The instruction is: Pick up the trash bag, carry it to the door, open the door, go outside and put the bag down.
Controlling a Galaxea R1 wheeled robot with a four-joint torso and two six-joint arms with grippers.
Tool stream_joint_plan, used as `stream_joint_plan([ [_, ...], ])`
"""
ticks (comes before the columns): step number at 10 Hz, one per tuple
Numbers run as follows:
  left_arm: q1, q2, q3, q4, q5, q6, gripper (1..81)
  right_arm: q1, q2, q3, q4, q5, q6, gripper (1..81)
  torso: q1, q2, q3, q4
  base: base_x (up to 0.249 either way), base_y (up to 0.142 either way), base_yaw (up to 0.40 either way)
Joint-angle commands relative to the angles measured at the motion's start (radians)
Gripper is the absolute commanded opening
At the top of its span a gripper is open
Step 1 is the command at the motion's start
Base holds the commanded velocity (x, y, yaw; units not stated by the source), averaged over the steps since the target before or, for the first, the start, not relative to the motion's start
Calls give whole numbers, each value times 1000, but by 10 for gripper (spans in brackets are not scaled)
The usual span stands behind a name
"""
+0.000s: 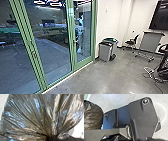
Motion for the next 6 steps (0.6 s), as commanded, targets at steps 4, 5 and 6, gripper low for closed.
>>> stream_joint_plan([
  [4,-59,-17,4,-7,78,5,10,43,-6,6,-12,-56,-3,811,0,0,0,0,154,0,0],
  [5,-59,-17,4,-7,78,5,10,45,-6,6,-13,-56,-3,811,0,0,0,0,155,0,0],
  [6,-59,-19,4,-8,78,5,10,45,-5,4,-12,-56,-3,811,0,0,0,0,154,0,0],
])
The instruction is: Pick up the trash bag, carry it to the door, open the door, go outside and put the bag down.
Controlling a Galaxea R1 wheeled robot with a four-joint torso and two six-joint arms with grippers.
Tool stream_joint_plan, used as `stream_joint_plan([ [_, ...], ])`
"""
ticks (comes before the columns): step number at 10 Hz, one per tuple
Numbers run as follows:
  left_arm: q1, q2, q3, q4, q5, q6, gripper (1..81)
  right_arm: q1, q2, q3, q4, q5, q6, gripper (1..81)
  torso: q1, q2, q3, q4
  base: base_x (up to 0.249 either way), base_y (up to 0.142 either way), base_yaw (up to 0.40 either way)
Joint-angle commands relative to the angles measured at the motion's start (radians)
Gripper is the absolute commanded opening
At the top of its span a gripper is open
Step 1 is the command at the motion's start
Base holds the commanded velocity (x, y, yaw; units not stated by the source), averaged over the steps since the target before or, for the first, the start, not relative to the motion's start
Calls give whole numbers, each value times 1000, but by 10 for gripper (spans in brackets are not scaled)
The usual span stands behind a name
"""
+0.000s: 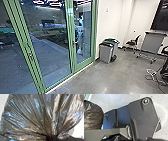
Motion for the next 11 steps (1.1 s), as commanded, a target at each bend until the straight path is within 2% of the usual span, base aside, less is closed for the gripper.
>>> stream_joint_plan([
  [1,-59,-18,4,-8,78,4,10,46,-8,8,-13,-56,-5,811,0,0,0,0,154,0,0],
  [11,-59,-17,4,-8,78,4,10,44,2,-11,-13,-58,-5,811,0,0,0,0,154,-75,0],
])
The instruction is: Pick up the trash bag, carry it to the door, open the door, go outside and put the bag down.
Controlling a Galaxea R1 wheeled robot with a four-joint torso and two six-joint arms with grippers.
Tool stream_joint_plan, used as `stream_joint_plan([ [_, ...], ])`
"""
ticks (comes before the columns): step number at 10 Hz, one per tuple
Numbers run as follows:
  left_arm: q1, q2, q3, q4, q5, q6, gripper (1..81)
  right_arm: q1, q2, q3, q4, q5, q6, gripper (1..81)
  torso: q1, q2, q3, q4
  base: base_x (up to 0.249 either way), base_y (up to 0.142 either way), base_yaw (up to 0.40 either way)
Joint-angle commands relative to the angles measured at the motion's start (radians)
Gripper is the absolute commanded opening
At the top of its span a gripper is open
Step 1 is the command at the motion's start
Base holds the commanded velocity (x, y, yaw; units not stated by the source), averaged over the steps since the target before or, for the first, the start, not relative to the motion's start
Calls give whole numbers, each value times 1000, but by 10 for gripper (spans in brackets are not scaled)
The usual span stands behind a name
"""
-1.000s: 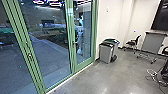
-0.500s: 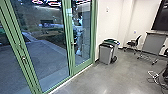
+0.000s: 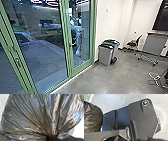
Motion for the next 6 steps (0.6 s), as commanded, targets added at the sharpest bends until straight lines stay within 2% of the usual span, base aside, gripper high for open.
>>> stream_joint_plan([
  [1,-61,-15,4,-8,78,4,10,34,-4,4,-12,-56,-5,811,0,0,0,0,155,-75,0],
  [3,-61,-12,4,-8,78,4,10,39,1,1,-12,-57,-5,811,0,0,0,0,154,-69,0],
  [6,-61,-13,4,-8,78,4,10,37,4,-6,-14,-57,-5,811,0,0,0,0,154,0,0],
])
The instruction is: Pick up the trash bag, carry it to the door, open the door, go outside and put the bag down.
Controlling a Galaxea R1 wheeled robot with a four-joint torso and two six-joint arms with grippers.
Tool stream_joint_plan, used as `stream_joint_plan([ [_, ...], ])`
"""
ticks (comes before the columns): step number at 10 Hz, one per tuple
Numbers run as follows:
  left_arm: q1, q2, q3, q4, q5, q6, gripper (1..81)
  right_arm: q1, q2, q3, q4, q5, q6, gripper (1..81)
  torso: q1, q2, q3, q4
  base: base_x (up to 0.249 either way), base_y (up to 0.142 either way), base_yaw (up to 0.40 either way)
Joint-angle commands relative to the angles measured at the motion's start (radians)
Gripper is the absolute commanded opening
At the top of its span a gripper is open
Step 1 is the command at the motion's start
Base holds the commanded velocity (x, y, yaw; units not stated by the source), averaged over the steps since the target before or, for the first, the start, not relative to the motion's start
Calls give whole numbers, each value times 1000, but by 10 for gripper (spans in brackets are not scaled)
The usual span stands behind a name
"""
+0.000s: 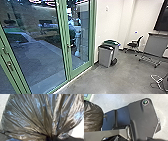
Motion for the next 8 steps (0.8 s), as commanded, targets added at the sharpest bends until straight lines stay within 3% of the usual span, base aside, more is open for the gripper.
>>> stream_joint_plan([
  [1,-61,-19,3,-8,77,4,10,39,-7,4,-13,-57,-5,811,0,0,0,0,154,0,0],
  [8,-61,-17,3,-5,77,4,10,35,-2,-5,-12,-57,-5,811,0,0,0,0,156,0,0],
])
